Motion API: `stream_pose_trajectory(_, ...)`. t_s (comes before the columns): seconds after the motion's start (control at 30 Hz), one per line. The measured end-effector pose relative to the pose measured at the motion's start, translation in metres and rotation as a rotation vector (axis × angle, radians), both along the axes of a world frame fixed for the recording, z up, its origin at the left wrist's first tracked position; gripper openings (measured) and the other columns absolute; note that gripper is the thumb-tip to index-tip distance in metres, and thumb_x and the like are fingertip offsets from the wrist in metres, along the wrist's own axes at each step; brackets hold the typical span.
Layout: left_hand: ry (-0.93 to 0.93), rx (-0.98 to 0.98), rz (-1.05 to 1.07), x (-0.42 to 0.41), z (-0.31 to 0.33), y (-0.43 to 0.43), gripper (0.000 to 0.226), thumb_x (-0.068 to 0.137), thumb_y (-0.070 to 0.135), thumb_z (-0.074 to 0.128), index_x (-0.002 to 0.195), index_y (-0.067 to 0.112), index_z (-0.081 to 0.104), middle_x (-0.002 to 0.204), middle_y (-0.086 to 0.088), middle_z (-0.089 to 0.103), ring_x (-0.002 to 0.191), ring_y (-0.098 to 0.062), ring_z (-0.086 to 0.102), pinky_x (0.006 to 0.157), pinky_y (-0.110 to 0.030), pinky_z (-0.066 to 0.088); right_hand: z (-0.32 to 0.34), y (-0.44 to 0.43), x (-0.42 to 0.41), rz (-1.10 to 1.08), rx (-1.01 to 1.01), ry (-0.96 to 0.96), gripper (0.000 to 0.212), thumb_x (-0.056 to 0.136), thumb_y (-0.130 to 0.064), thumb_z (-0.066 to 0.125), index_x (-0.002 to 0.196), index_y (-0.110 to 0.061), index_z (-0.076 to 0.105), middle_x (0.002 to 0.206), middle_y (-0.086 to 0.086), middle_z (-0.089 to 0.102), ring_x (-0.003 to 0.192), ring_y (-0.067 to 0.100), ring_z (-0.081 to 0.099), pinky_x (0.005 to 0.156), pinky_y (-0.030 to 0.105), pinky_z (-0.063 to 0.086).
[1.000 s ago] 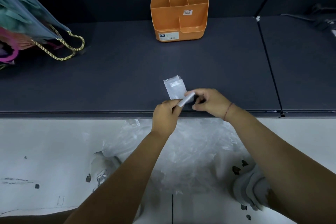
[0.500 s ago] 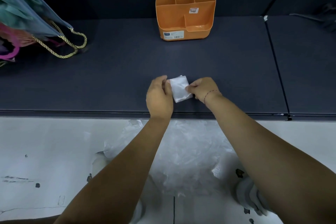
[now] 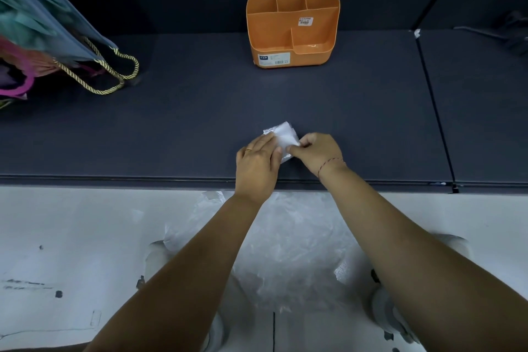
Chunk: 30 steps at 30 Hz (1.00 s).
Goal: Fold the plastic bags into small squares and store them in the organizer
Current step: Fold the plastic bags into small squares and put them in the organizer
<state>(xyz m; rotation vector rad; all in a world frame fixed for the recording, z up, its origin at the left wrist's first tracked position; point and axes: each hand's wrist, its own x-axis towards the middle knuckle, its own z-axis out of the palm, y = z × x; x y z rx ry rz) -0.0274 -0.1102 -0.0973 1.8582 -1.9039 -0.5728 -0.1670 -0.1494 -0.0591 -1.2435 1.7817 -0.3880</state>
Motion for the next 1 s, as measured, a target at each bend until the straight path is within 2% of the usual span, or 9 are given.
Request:
stream_pose_trajectory(0.1, 0.032, 0.03, 0.054, -0.005, 0.002, 0.002, 0.038, 0.105, 0.025, 0.042, 0.136, 0.01, 0.057, 0.146, -0.002, 0.051, 0.139, -0.017, 0.04, 0.104, -0.019, 0.015, -0.002, 0.002, 0.008, -0.228, -0.039, -0.159, 0.012, 0.081, -0.017, 0.07, 0.076, -0.016, 0.058, 0.076, -0.002, 0.062, 0.074, 0.017, 0.062, 0.07, 0.031, 0.055)
stream_pose_trajectory(0.2, 0.117, 0.084, 0.1, -0.012, 0.01, 0.005, 0.037, 0.105, 0.028, 0.042, 0.134, 0.012, 0.058, 0.142, -0.001, 0.054, 0.136, -0.018, 0.041, 0.106, -0.022, 0.018, -0.005, 0.004, 0.011, -0.332, -0.051, -0.293, 0.023, 0.077, -0.003, 0.069, 0.072, -0.018, 0.052, 0.077, 0.001, 0.059, 0.077, 0.02, 0.061, 0.08, 0.039, 0.058)
stream_pose_trajectory(0.33, 0.483, 0.183, 0.214, -0.006, 0.028, -0.001, 0.049, 0.099, 0.039, 0.054, 0.14, 0.012, 0.049, 0.137, 0.002, 0.047, 0.13, -0.015, 0.043, 0.105, -0.025, 0.034, 0.001, 0.01, -0.001, -0.219, -0.138, -0.351, 0.027, 0.079, 0.001, 0.07, 0.082, -0.019, 0.053, 0.078, -0.003, 0.058, 0.074, 0.01, 0.058, 0.071, 0.021, 0.048)
stream_pose_trajectory(0.43, 0.643, 0.361, 0.208, 0.001, 0.043, -0.01, 0.078, 0.091, 0.039, 0.067, 0.153, 0.015, 0.026, 0.145, 0.007, 0.035, 0.133, -0.008, 0.037, 0.104, -0.022, 0.032, 0.011, 0.013, -0.016, -0.061, -0.1, -0.48, 0.034, 0.08, 0.001, 0.071, 0.103, -0.02, 0.056, 0.081, -0.004, 0.067, 0.071, 0.001, 0.062, 0.066, 0.016, 0.047)
stream_pose_trajectory(0.5, 0.732, 0.501, 0.174, 0.005, 0.051, -0.013, 0.082, 0.087, 0.043, 0.07, 0.153, 0.021, 0.027, 0.139, 0.012, 0.044, 0.127, -0.006, 0.044, 0.101, -0.022, 0.036, 0.02, 0.012, -0.027, 0.046, -0.055, -0.521, 0.035, 0.082, 0.0, 0.071, 0.109, -0.019, 0.059, 0.082, -0.005, 0.071, 0.07, 0.0, 0.063, 0.062, 0.015, 0.046)
stream_pose_trajectory(0.6, 0.815, 0.618, 0.113, 0.009, 0.054, -0.013, 0.051, 0.086, 0.043, 0.072, 0.129, 0.018, 0.061, 0.118, 0.004, 0.07, 0.107, -0.012, 0.065, 0.093, -0.028, 0.051, 0.027, 0.011, -0.039, 0.095, -0.044, -0.559, 0.026, 0.085, -0.001, 0.068, 0.106, -0.016, 0.063, 0.086, -0.002, 0.073, 0.074, 0.006, 0.063, 0.062, 0.017, 0.048)
stream_pose_trajectory(0.67, 0.879, 0.607, 0.163, 0.005, 0.054, -0.011, 0.028, 0.089, 0.033, 0.071, 0.11, 0.014, 0.072, 0.102, 0.0, 0.076, 0.096, -0.017, 0.071, 0.09, -0.031, 0.054, 0.027, 0.011, -0.042, 0.042, -0.049, -0.598, 0.022, 0.088, -0.004, 0.066, 0.108, -0.013, 0.065, 0.092, 0.004, 0.072, 0.08, 0.011, 0.066, 0.067, 0.02, 0.051)
stream_pose_trajectory(0.83, 0.979, 0.531, 0.297, -0.008, 0.053, -0.011, 0.022, 0.089, 0.025, 0.072, 0.105, 0.009, 0.073, 0.102, -0.009, 0.075, 0.1, -0.027, 0.07, 0.095, -0.036, 0.054, 0.019, 0.017, -0.042, -0.037, 0.012, -0.619, 0.022, 0.087, -0.012, 0.069, 0.11, -0.011, 0.069, 0.104, 0.007, 0.072, 0.089, 0.014, 0.067, 0.075, 0.025, 0.054)
stream_pose_trajectory(1.0, 0.963, 0.456, 0.372, -0.015, 0.05, -0.018, 0.009, 0.091, 0.018, 0.07, 0.086, 0.01, 0.072, 0.082, -0.002, 0.073, 0.073, -0.009, 0.067, 0.075, -0.02, 0.057, 0.014, 0.012, -0.045, -0.245, 0.0, -0.556, 0.005, 0.089, -0.01, 0.068, 0.089, -0.015, 0.07, 0.09, 0.002, 0.07, 0.077, 0.013, 0.064, 0.057, 0.018, 0.053)
